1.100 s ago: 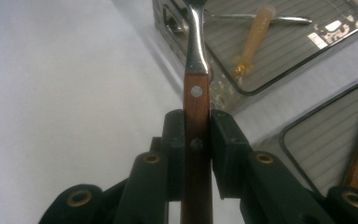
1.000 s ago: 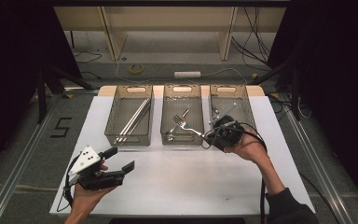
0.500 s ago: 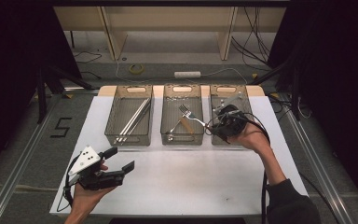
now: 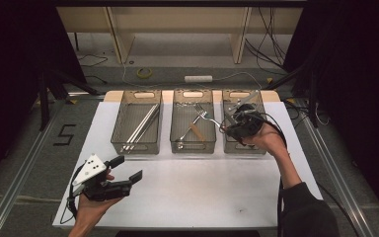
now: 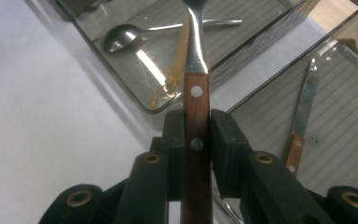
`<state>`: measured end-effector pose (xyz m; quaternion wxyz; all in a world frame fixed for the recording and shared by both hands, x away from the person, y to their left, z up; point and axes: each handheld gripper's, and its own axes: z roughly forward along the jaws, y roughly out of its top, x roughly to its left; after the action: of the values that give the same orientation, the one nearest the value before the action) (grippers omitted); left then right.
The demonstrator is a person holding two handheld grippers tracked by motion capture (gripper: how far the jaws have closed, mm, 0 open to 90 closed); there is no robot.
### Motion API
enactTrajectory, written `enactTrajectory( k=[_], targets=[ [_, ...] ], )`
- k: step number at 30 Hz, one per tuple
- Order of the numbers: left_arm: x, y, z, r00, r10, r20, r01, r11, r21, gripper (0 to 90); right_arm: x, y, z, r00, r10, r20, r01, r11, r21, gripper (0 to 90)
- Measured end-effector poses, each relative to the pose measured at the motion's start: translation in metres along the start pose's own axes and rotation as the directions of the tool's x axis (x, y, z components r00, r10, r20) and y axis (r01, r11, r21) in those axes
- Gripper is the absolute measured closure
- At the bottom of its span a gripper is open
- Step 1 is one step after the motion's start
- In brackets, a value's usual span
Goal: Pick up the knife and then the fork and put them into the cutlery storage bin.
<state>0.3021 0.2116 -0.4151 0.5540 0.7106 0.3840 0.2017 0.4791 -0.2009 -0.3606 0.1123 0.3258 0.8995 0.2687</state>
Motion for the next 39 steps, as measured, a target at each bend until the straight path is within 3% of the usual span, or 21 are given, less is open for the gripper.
enactTrajectory(
  k=[16,24,34,39],
  targets=[
    [0.000,0.000,0.000,1.0000,0.000,0.000,0.000,1.0000,-0.001,16.8,-0.034,0.003,0.006,0.9915,0.123,0.042,-0.122,0.992,-0.011,77.2],
    [0.000,0.000,0.000,1.0000,0.000,0.000,0.000,1.0000,-0.001,16.8,-0.045,0.000,0.011,0.9859,0.157,0.056,-0.157,0.988,-0.012,77.2],
    [0.000,0.000,0.000,1.0000,0.000,0.000,0.000,1.0000,-0.001,16.8,-0.058,-0.004,0.015,0.9748,0.207,0.082,-0.207,0.978,-0.009,77.2],
    [0.000,0.000,0.000,1.0000,0.001,0.001,-0.001,1.0000,0.000,16.8,-0.067,-0.007,0.017,0.9635,0.249,0.097,-0.250,0.968,-0.004,77.2]
  ],
)
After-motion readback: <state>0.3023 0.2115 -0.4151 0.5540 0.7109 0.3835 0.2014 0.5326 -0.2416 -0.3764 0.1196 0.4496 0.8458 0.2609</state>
